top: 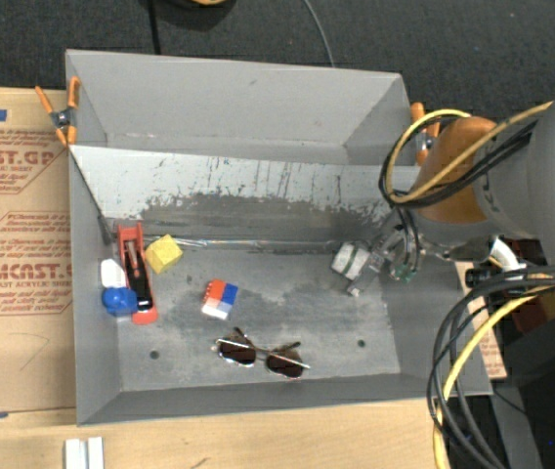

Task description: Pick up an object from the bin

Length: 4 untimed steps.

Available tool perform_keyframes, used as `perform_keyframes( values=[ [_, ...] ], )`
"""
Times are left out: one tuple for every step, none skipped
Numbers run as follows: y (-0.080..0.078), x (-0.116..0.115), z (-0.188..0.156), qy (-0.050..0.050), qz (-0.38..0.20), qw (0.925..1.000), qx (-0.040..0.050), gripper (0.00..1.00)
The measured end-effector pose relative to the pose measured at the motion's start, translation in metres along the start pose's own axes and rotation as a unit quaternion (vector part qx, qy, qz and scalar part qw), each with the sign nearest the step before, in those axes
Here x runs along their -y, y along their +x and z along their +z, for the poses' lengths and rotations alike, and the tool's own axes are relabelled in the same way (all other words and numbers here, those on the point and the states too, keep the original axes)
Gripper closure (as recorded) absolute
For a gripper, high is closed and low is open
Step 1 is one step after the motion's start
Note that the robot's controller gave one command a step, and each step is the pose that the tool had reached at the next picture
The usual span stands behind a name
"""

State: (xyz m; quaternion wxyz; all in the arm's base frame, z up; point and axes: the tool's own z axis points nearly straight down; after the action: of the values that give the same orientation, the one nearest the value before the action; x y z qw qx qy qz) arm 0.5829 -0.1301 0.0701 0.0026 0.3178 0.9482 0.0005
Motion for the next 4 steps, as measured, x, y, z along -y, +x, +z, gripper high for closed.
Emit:
perform_keyframes(
  values=[
    [0.000,0.000,0.000,0.000,0.000,1.0000,0.0000,1.00],
    [0.000,0.000,-0.002,0.000,0.000,1.0000,-0.0004,1.00],
    [0.000,0.000,-0.008,0.000,0.000,1.0000,0.0000,1.00],
    [0.000,0.000,-0.012,0.000,0.000,1.0000,0.0008,1.00]
  ],
)
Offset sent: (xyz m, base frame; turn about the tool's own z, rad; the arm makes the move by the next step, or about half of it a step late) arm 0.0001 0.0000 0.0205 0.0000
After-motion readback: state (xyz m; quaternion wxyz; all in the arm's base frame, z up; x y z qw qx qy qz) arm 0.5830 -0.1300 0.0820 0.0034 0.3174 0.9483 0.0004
